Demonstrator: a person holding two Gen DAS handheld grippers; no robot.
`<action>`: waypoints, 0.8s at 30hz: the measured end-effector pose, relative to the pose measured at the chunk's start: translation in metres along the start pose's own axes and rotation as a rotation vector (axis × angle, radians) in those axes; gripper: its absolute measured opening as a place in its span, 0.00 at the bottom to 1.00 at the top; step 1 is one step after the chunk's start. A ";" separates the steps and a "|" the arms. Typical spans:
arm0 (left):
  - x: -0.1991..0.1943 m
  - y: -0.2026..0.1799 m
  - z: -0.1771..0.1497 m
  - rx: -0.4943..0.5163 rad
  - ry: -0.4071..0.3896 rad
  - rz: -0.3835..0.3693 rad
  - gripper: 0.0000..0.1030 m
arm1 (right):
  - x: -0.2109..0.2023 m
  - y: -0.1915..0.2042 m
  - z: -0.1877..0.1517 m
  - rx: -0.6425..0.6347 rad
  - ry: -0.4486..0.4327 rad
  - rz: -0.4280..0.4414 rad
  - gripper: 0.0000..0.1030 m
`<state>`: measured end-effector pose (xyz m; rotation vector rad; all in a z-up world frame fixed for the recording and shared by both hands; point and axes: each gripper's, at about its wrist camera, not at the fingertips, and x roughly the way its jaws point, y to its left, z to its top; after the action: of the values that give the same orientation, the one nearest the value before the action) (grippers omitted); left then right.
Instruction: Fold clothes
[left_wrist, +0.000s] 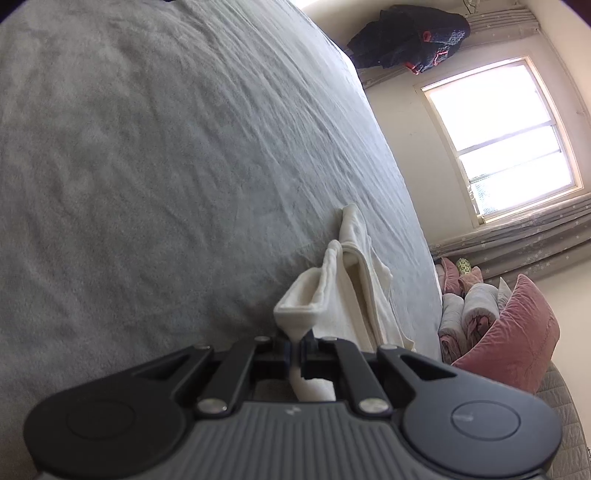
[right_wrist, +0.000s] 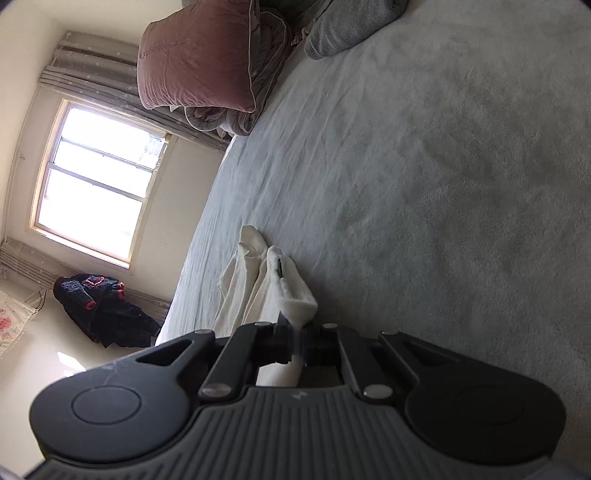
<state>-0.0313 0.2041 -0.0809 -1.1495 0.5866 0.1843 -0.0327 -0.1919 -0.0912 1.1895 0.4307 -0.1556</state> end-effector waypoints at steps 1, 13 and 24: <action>-0.006 0.003 -0.002 -0.012 0.002 0.001 0.04 | -0.002 -0.001 0.001 0.000 0.004 0.004 0.03; -0.088 0.061 -0.039 -0.166 0.058 -0.006 0.04 | -0.063 -0.048 0.008 0.152 0.083 0.012 0.03; -0.140 0.077 -0.071 -0.056 0.049 0.022 0.05 | -0.120 -0.054 0.014 0.184 0.132 0.025 0.04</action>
<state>-0.2055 0.1942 -0.0894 -1.2048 0.6409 0.1930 -0.1567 -0.2378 -0.0846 1.3909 0.5260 -0.0968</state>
